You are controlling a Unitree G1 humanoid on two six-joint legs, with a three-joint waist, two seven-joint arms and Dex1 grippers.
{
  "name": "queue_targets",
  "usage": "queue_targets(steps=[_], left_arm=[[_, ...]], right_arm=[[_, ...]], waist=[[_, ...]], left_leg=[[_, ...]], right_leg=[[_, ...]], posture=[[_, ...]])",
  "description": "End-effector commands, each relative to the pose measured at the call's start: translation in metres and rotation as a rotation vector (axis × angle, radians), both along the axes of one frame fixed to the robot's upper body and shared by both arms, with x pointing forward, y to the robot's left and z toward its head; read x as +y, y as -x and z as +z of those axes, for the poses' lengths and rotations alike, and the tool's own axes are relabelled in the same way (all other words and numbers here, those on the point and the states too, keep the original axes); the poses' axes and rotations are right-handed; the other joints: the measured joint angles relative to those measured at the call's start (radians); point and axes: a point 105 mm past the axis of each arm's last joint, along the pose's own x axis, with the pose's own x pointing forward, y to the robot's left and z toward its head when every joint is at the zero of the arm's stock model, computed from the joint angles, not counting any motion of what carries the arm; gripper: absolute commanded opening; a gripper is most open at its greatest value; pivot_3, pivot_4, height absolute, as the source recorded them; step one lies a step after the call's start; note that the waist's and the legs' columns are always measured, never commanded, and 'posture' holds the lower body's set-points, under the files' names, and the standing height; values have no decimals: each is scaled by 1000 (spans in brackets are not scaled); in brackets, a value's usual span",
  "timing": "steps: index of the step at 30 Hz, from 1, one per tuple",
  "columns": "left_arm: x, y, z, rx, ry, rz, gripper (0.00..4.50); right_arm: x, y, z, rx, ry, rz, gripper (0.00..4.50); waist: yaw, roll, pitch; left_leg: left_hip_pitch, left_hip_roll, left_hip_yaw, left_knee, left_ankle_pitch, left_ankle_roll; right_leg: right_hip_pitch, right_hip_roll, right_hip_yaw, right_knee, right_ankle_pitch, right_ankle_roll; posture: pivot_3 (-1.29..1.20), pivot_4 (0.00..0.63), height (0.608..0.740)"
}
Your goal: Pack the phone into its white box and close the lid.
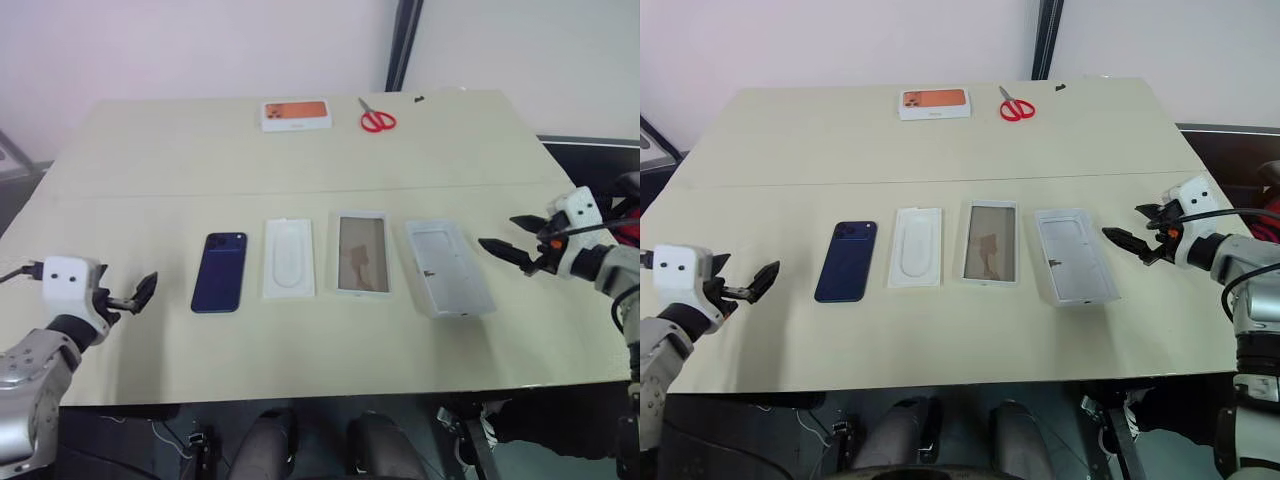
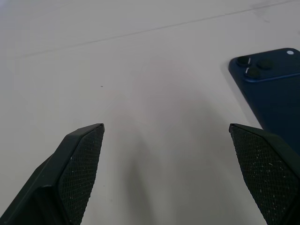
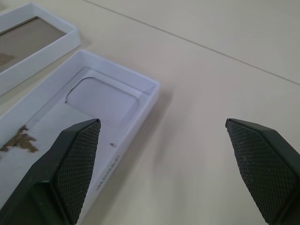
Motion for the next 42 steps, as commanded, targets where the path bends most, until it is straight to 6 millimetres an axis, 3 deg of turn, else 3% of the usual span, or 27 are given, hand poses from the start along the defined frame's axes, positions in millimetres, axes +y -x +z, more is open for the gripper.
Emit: queue_targets(steps=[1, 6, 10, 15, 18, 22, 27, 35, 42], left_arm=[[-8, -2, 11, -43, -10, -17, 4485], [-18, -5, 10, -48, 10, -34, 4485], [-35, -12, 14, -68, 56, -78, 4485], [-95, -28, 13, -30, 137, -242, 4485], [-126, -32, 12, 8, 184, -318, 4485], [-145, -35, 8, 86, 236, -347, 4485], [-152, -38, -2, 227, 270, -330, 4485], [-174, -45, 1, 315, 442, -333, 4485], [-172, -52, -10, 426, 458, -212, 4485]], right_arm=[[2, 2, 19, -57, 15, 12, 4471], [17, 0, 17, -55, 13, 54, 4471], [50, -2, 20, -75, 9, 144, 4471], [119, 1, 20, -120, 26, 302, 4471], [151, 8, 19, -143, 50, 382, 4471], [180, 20, 18, -158, 51, 469, 4471], [193, 26, 17, -156, 52, 508, 4471], [204, 30, 19, -164, 39, 552, 4471], [200, 27, 22, -176, 52, 573, 4471]], waist=[[-1, 0, 0], [0, 0, 0], [0, 0, 0], [1, 0, 0], [2, 0, 0], [0, 0, 0], [0, 0, 0], [0, -1, 0], [-1, -1, 0]], left_leg=[[0, 0, 0, 0, 0, 0], [0, 0, 0, 0, 0, 0], [0, 0, 0, 0, 0, 0], [0, 0, 0, 1, 0, 0], [0, 0, 0, 1, 0, 0], [0, 0, 0, 1, 0, 0], [0, 0, -1, 2, 0, 0], [0, 0, -1, 2, 1, -1], [0, 0, -1, 3, 1, -2]], right_leg=[[0, 0, 0, 0, 0, 0], [0, 0, 0, 0, 0, 0], [0, 0, 0, 0, 0, 0], [0, 0, 0, 1, 0, 0], [0, 0, 0, 1, 0, 0], [-1, 1, 0, 1, 0, 0], [-1, 1, 0, 2, 0, 0], [0, 1, -1, 2, 0, 0], [0, 2, -1, 2, 0, 0]], posture=[[0, 150, 740], [0, 150, 740], [0, 150, 740], [0, 150, 740], [0, 150, 740], [0, 150, 740], [0, 150, 740], [0, 150, 740], [0, 150, 740]])
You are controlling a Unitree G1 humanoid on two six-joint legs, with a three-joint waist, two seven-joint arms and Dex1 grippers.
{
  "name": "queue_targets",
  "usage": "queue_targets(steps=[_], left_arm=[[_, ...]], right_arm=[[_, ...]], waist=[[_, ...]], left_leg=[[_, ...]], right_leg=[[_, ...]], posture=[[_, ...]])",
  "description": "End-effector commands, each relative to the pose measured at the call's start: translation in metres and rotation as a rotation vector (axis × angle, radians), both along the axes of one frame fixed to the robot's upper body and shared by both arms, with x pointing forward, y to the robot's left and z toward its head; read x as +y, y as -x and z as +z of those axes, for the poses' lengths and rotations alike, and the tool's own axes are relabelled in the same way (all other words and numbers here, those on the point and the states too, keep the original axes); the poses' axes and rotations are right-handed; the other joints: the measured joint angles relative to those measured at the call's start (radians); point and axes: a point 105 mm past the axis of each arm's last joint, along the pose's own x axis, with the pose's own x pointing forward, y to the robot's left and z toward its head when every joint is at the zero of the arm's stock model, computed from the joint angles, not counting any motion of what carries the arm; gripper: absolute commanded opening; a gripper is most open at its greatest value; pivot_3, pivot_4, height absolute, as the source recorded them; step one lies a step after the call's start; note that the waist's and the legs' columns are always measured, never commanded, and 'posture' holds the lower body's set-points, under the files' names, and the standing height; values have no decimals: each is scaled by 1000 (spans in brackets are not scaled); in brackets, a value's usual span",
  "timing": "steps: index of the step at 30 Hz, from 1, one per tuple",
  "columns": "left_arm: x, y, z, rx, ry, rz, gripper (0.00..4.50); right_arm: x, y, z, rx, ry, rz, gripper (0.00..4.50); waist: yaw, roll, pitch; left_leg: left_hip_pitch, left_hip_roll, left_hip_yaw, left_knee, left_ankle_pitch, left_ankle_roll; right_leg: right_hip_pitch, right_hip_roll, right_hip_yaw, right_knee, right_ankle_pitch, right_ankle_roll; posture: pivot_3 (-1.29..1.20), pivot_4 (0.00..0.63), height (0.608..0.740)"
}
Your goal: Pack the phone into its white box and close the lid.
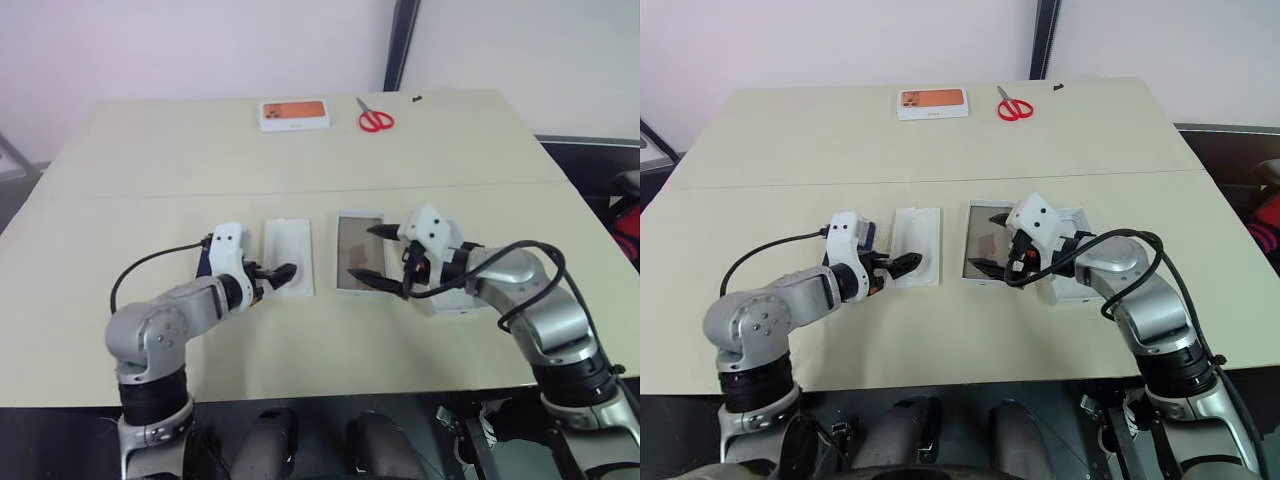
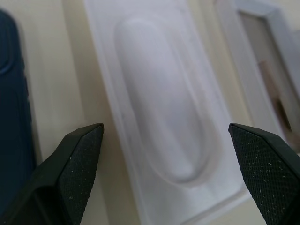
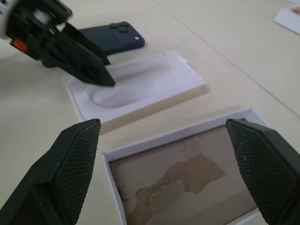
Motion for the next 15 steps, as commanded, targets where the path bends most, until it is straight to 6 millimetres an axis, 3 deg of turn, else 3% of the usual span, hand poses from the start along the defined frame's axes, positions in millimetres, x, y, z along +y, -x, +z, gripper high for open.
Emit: queue_targets(steps=[1, 3, 6, 13, 15], left_arm=[[6, -2, -1, 35, -7, 47, 4485], [6, -2, -1, 47, -3, 56, 4485], [2, -3, 0, 48, 11, 53, 3641], [9, -7, 2, 59, 40, 98, 150], [16, -10, 7, 36, 52, 129, 19]], right_arm=[[2, 0, 12, -56, -8, 24, 4471], [2, -1, 12, -58, -7, 26, 4471], [4, -1, 12, -65, -12, 29, 4500], [5, 0, 11, -72, -23, 22, 4500], [4, 0, 11, -73, -25, 18, 4500]], waist=[[0, 0, 0], [0, 0, 0], [0, 0, 0], [2, 0, 0], [1, 0, 0]], left_leg=[[0, 0, 0, 0, 0, 0], [0, 0, 0, 0, 0, -1], [0, 0, 0, 0, 1, -2], [0, 0, 0, 0, 2, -3], [0, 0, 0, 0, 2, -3]], right_leg=[[0, 0, 0, 0, 0, 0], [0, 0, 0, 0, 0, 0], [0, 0, 0, 0, 0, 0], [0, 0, 0, 0, 0, 0], [0, 0, 0, 0, 0, 0]], posture=[[0, 150, 740], [0, 150, 740], [0, 150, 740], [0, 150, 740], [0, 150, 740]])
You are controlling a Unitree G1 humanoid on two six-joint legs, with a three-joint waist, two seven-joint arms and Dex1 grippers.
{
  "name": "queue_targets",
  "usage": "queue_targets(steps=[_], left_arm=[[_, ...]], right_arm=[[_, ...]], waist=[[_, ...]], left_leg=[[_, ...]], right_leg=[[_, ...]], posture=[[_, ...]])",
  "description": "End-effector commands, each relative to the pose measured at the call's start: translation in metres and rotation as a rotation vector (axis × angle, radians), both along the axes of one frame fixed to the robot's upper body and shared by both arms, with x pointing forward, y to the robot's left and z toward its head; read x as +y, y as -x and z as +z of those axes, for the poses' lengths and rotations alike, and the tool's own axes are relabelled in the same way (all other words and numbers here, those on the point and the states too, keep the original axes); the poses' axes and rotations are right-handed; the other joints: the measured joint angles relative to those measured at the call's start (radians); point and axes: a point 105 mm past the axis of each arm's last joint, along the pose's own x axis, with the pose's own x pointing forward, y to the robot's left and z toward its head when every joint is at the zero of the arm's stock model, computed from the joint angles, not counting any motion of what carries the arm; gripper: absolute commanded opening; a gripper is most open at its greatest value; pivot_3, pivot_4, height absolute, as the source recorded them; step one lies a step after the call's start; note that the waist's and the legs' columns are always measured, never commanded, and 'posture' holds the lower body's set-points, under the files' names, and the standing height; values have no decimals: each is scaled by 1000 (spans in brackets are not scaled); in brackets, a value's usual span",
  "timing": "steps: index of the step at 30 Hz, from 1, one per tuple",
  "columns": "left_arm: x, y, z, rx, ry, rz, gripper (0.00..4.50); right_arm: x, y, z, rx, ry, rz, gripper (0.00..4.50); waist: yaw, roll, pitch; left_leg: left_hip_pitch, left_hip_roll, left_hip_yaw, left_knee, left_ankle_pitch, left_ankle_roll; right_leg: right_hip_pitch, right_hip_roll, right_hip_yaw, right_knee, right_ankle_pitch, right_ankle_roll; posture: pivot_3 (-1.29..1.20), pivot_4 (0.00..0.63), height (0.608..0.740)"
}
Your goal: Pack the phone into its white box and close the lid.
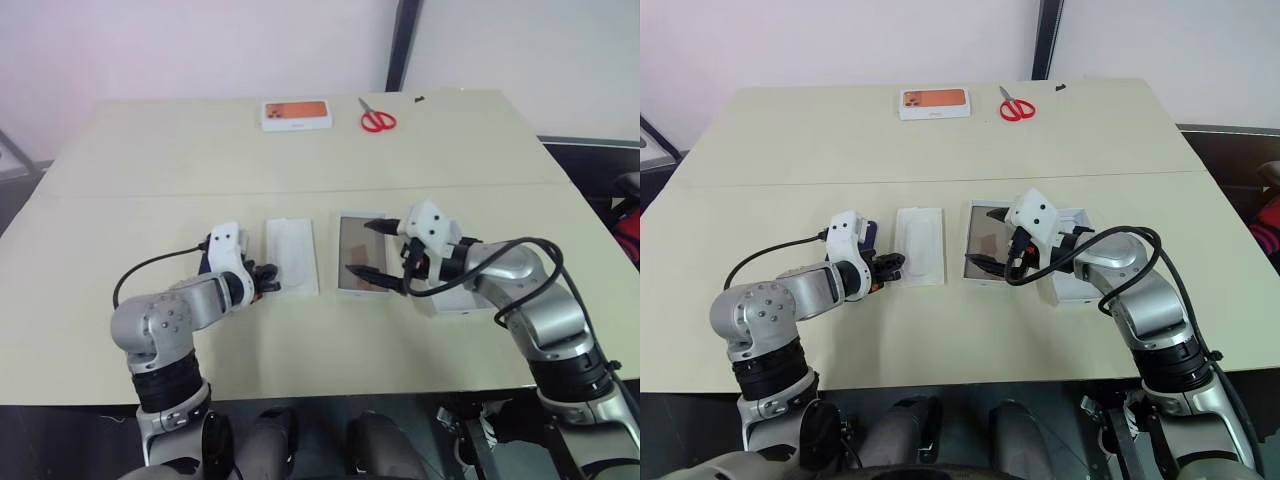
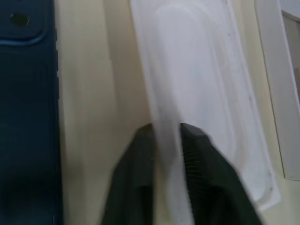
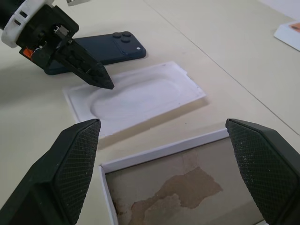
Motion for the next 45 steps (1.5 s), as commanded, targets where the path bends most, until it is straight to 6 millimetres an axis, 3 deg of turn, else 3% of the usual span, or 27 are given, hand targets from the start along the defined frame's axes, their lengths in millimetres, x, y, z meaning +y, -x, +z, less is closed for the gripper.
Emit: queue_targets(steps=[1, 6, 10, 16, 22, 28, 44, 45], left_arm=[[15, -7, 13, -66, -12, 60, 19], [25, -14, 37, -169, 119, 117, 19], [21, -16, 55, -213, 241, 92, 19], [-25, -13, 67, -195, 349, -98, 19], [-68, -12, 60, -104, 383, -194, 19], [-90, -13, 45, -23, 353, -224, 19], [-117, -12, 43, 0, 393, -363, 19], [-118, -13, 42, 2, 392, -366, 297]], right_arm=[[2, 3, 11, -51, -15, 10, 4500], [-6, 2, 14, -64, -12, -19, 4500], [-19, -2, 17, -71, 4, -60, 4500], [-37, 1, 7, -31, 47, -75, 4500], [-47, 5, 0, -12, 81, -84, 4500], [-48, 6, 0, -13, 82, -95, 4500], [-39, 4, -2, -9, 64, -83, 4500], [-39, 4, -2, -9, 63, -82, 4500]], waist=[[-1, 0, 0], [-1, 0, 0], [4, -1, 1], [19, -2, 1], [17, -2, 1], [20, -3, 2], [20, -3, 1], [20, -3, 1]], left_leg=[[0, 0, 0, 0, 0, 0], [0, 0, 0, -1, 1, -1], [0, 0, 0, 0, 0, -1], [0, 0, 0, 1, 0, -1], [0, 0, 1, 1, 1, -1], [0, 0, 0, 1, 0, -1], [0, 0, 1, 1, 1, -1], [0, 0, 1, 1, 1, -1]], right_leg=[[0, 0, 0, 0, 0, 0], [-1, 0, 0, 0, 0, 0], [0, 0, 0, 0, 0, 0], [1, 0, 0, 0, 0, 0], [0, 0, 0, 0, 0, 0], [0, 0, 0, 0, 0, 0], [0, 0, 0, 0, 0, 0], [0, 0, 0, 0, 0, 0]], posture=[[0, 150, 740], [0, 150, 740], [0, 150, 740], [0, 150, 740], [0, 150, 740], [0, 150, 740], [0, 150, 740], [0, 150, 740]])
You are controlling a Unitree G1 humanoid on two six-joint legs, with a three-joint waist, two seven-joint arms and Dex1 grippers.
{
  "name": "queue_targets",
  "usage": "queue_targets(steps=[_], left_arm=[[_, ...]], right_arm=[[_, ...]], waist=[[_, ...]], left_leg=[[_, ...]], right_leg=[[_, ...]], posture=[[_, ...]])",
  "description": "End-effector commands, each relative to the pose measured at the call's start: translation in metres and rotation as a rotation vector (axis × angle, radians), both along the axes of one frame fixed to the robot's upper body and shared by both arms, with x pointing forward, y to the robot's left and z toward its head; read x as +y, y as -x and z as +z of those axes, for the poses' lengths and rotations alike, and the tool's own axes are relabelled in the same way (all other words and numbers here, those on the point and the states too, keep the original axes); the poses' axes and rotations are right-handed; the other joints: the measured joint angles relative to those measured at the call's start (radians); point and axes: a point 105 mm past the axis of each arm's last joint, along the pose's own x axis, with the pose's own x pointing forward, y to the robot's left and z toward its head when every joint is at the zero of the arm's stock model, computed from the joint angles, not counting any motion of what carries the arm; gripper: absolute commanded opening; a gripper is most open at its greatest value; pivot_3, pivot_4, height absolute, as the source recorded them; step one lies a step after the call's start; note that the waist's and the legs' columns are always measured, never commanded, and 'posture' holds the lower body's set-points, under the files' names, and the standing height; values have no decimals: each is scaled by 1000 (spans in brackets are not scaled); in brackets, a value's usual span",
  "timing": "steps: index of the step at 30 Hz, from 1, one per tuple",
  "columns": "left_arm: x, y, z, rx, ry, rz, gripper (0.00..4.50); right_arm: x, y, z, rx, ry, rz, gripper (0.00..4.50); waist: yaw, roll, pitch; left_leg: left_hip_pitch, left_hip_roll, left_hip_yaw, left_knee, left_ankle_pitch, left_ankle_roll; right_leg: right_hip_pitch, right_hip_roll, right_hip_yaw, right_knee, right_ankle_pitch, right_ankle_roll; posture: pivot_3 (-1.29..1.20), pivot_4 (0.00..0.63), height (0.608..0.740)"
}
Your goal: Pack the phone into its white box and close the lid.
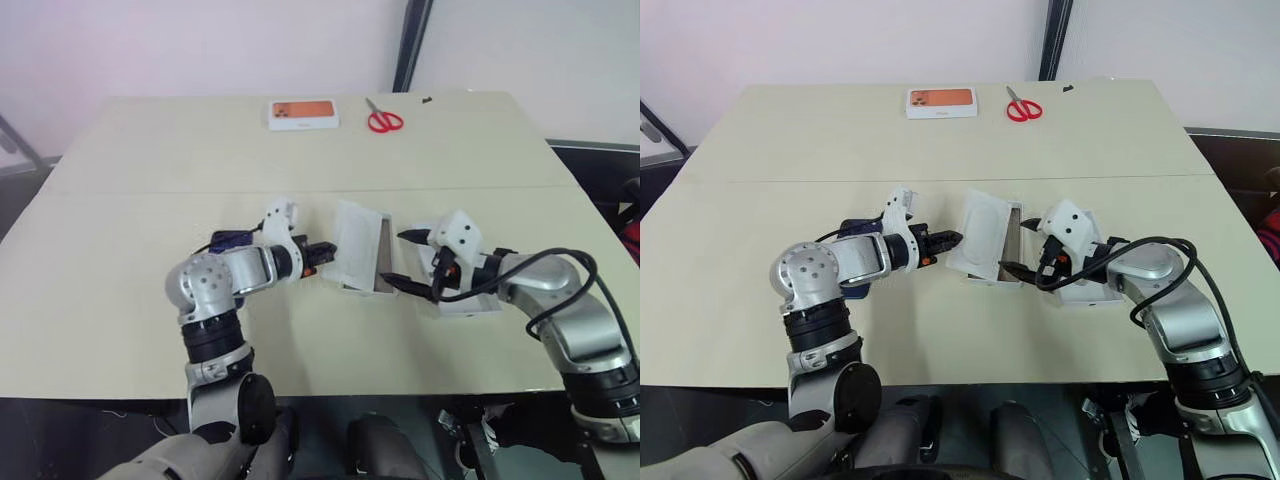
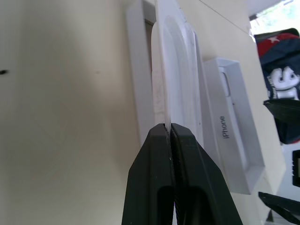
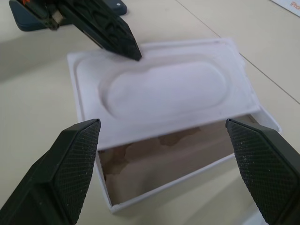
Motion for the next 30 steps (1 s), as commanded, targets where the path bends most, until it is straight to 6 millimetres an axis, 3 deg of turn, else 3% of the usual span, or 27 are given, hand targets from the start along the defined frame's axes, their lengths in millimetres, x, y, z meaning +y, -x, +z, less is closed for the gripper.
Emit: queue_targets(steps=[1, 3, 6, 12, 15, 18, 22, 30], left_arm=[[-27, 4, 16, -47, 75, -80, 607], [-26, 4, 18, -58, 75, -89, 1262], [-16, 3, 24, -92, 91, -86, 2753], [21, 1, 39, -223, 83, -23, 2753], [56, 1, 43, -374, -54, 38, 2783], [82, 5, 39, -515, -247, 44, 2783], [100, 15, 33, -674, -418, -7, 2783], [120, 56, 14, -814, -529, -185, 2783]], right_arm=[[6, 1, 13, -52, -9, 24, 4500], [6, 1, 13, -53, -10, 25, 4500], [7, 1, 14, -58, -11, 25, 4500], [9, -4, 17, -70, 4, 18, 4500], [11, -11, 14, -61, 37, 8, 3606], [15, -20, 13, -57, 57, -14, 2137], [22, -29, 9, -52, 92, -23, 111], [41, -52, -12, -15, 187, -40, 48]], waist=[[0, 0, 0], [0, 0, 0], [0, 0, 0], [-9, 0, 0], [-23, 1, 0], [-24, 1, 0], [-18, 1, -1], [-25, 2, -1]], left_leg=[[0, 0, 0, 0, 0, 0], [0, 0, 0, 0, 0, 0], [0, 0, 0, 0, 0, 0], [0, 0, 0, -1, 0, 0], [1, 0, 0, -2, 1, -2], [1, 0, 0, -3, 1, -2], [0, 0, 0, -3, 1, -2], [0, 0, 0, -5, 0, -1]], right_leg=[[0, 0, 0, 0, 0, 0], [0, 0, 0, 0, 0, 0], [0, 0, 0, 0, 0, 0], [-1, 0, 0, 0, 0, 0], [-1, 0, 0, 1, 0, 0], [-2, 0, 0, 0, 0, 0], [-1, 0, 1, -1, 0, -1], [-2, -1, 1, -2, 0, -1]], posture=[[0, 150, 740], [0, 150, 740], [0, 150, 740], [0, 150, 740], [0, 150, 740], [0, 150, 740], [0, 150, 740], [0, 150, 740]])
